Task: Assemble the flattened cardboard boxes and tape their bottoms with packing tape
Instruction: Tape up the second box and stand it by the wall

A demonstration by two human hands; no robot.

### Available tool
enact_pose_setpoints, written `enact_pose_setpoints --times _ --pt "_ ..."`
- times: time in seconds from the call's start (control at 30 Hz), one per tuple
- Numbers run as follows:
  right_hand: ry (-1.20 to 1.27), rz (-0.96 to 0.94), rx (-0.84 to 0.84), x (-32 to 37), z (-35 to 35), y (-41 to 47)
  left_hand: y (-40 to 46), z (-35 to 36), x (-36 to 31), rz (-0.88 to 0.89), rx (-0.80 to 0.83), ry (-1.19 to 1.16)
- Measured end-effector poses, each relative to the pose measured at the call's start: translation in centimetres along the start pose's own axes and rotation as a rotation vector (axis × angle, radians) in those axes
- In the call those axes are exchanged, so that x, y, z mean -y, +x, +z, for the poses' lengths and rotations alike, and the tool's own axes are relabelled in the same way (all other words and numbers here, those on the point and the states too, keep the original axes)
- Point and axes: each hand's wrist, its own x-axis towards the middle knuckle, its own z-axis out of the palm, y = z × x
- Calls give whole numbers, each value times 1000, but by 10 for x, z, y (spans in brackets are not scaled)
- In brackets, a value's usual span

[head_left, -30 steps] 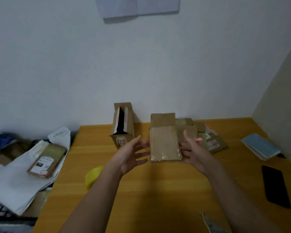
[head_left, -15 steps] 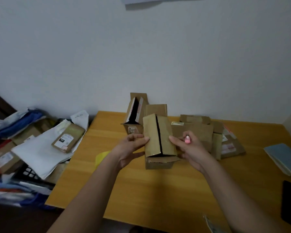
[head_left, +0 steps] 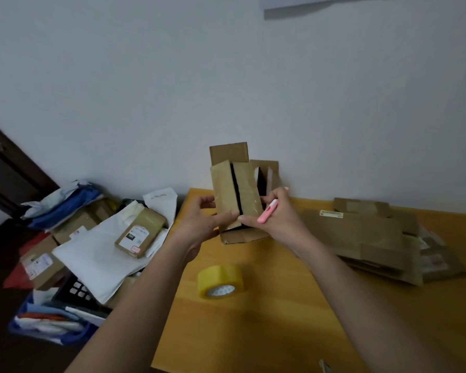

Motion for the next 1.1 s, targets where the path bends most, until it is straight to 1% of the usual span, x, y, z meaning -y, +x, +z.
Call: enact_pose_setpoints --times 0.13,0.27,0.4,0.5,0.6,0.7,0.77,0.87,1.0,1.1 --pt "-85 -3 33 14 53 33 48 -46 -4 -86 -106 30" --pt "-139 12 24 21 97 59 86 -77 0 -98 -156 125" --pt "-170 62 7 19 117 82 120 -101 8 -126 -97 112" --pt "-217 108 0 18 126 96 140 -108 13 -144 -26 59" --pt "-261 153 -67 9 132 113 157 -112 15 -153 59 -5" --pt "-281 208 -118 -3 133 131 173 -117 19 -155 71 -22" --pt "-332 190 -137 -11 134 142 186 -118 23 -160 73 -14" --pt "-456 153 -232 -19 131 154 206 -112 33 -173 85 9" --pt "-498 157 -210 -28 120 159 231 -89 45 -223 109 34" --pt "-529 104 -266 -34 104 155 246 -66 58 -232 128 75"
